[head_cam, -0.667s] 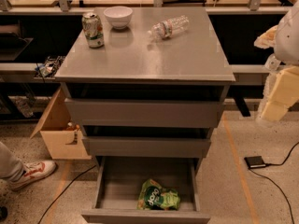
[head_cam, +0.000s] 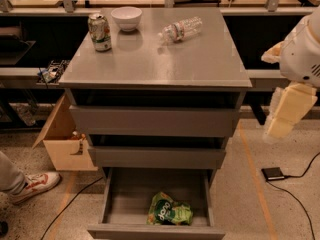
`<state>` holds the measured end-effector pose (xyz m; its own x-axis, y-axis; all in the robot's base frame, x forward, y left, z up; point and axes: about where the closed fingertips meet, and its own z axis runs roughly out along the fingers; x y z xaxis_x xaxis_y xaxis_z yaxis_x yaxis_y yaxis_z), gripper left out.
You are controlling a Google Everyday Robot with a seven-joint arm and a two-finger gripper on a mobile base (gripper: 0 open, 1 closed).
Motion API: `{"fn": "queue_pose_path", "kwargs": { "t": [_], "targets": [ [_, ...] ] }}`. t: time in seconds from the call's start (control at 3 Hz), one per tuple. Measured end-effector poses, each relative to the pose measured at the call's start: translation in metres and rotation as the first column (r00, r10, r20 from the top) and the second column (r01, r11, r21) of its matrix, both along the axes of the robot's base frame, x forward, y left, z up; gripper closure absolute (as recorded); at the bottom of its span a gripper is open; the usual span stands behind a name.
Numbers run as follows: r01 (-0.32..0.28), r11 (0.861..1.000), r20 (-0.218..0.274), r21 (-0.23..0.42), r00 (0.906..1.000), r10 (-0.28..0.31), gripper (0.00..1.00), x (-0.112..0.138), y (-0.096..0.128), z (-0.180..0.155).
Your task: Pick green rice chip bag from bottom drawer and place on counter
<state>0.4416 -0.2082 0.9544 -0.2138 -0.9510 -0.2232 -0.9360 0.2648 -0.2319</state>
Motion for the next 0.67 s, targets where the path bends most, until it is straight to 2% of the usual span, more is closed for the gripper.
{"fn": "queue_pose_path", "kwargs": {
  "t": [0.33,0.67],
  "targets": [
    [0.006,0.999,-0.041,0.047,0.9991,-0.004,0.0,0.0066,0.0088,-0.0423],
    [0.006,0.999,-0.041,0.047,0.9992,-0.004,0.0,0.0066,0.0089,-0.0422]
  ]
}}
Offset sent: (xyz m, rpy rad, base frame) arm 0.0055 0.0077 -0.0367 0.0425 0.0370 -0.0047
